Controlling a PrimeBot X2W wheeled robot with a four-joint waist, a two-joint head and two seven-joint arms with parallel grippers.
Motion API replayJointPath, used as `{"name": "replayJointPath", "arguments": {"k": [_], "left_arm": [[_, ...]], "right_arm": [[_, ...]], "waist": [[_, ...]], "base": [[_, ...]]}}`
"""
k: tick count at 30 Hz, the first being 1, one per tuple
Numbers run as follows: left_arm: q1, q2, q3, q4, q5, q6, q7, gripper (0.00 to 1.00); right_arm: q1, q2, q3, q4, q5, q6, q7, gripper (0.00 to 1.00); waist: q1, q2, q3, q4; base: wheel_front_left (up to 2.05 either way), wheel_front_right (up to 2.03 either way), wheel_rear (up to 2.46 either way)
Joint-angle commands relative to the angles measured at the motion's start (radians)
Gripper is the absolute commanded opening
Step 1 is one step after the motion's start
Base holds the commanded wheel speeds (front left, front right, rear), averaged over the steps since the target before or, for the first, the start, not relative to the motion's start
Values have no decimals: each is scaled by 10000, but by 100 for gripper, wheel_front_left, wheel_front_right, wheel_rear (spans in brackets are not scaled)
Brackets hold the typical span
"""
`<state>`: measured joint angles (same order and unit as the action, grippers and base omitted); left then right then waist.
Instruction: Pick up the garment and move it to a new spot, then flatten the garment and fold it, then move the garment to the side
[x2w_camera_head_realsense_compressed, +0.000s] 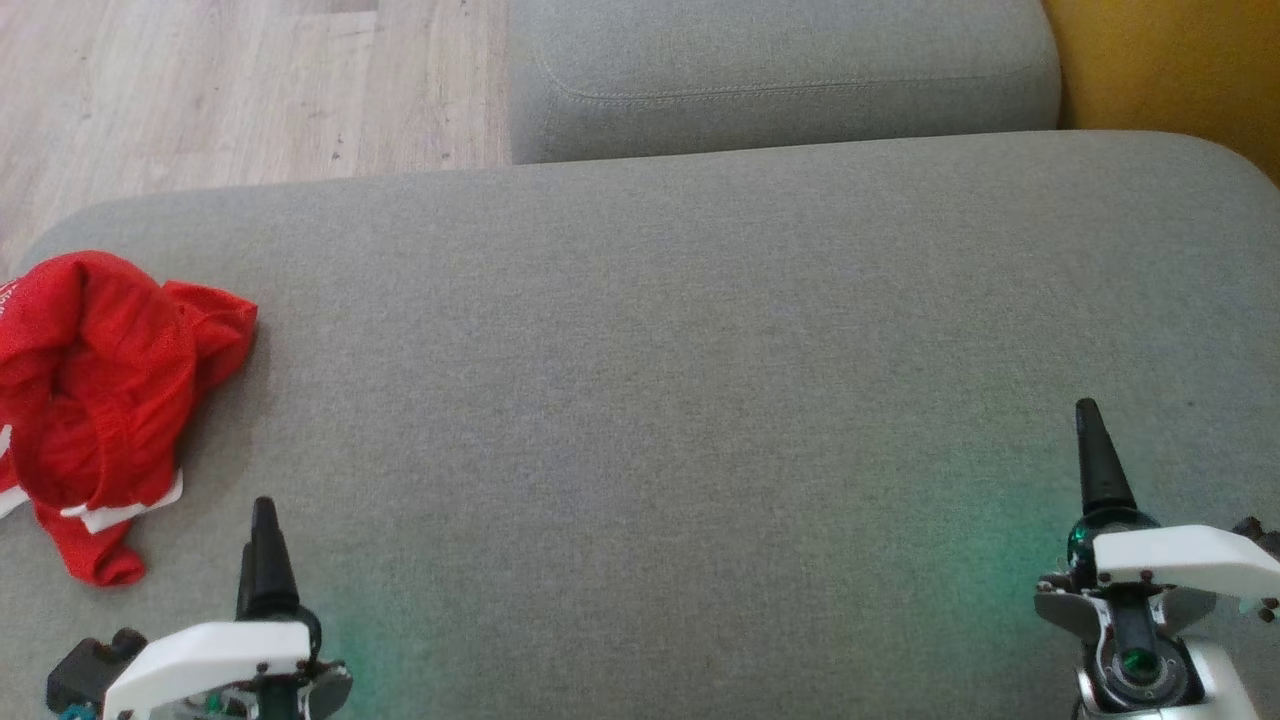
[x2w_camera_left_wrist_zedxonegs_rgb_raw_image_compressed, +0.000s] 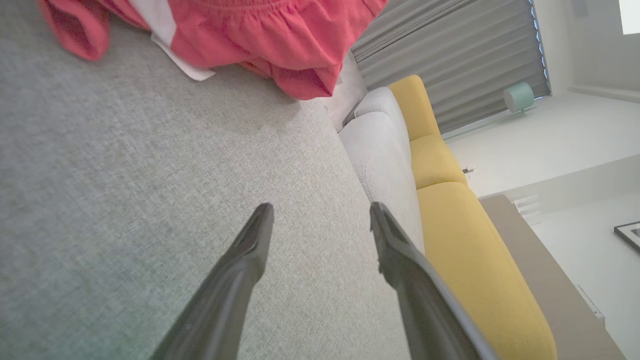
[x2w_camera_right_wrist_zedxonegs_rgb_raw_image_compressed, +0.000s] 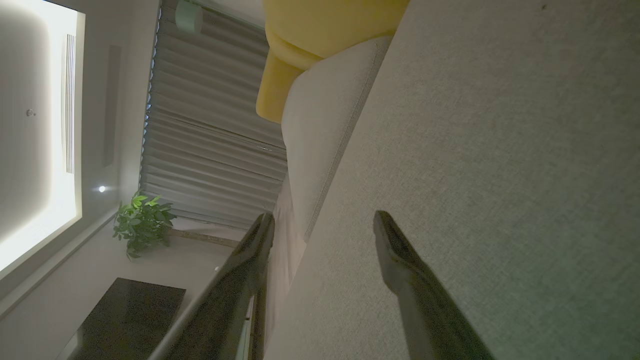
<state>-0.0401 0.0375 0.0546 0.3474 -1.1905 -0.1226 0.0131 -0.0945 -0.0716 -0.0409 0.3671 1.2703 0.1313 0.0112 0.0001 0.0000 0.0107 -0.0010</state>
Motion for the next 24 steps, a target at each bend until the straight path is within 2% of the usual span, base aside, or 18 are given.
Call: {"name": "replayJointPath", "arguments": {"k": [1,12,24], "left_arm": [[-425,115,25,-353,187,18,-101,100],[-271,113,-137,-459,1927,128,-456,100],[-218,110,-153,-524,3377,206,-813,100]], "right_arm": [[-508,-186,80,-331,-144,-2,-99,100],[-359,-350,437,-448,-1755,-2,-453,100],[-370,-469,696,-612,-3018,-3,-807,100]], "waist": [[-1,0,-2,0],[-1,0,-17,-61],[-1,0,10,-133]], "base": [[0,0,0],[0,0,0],[0,0,0]]}}
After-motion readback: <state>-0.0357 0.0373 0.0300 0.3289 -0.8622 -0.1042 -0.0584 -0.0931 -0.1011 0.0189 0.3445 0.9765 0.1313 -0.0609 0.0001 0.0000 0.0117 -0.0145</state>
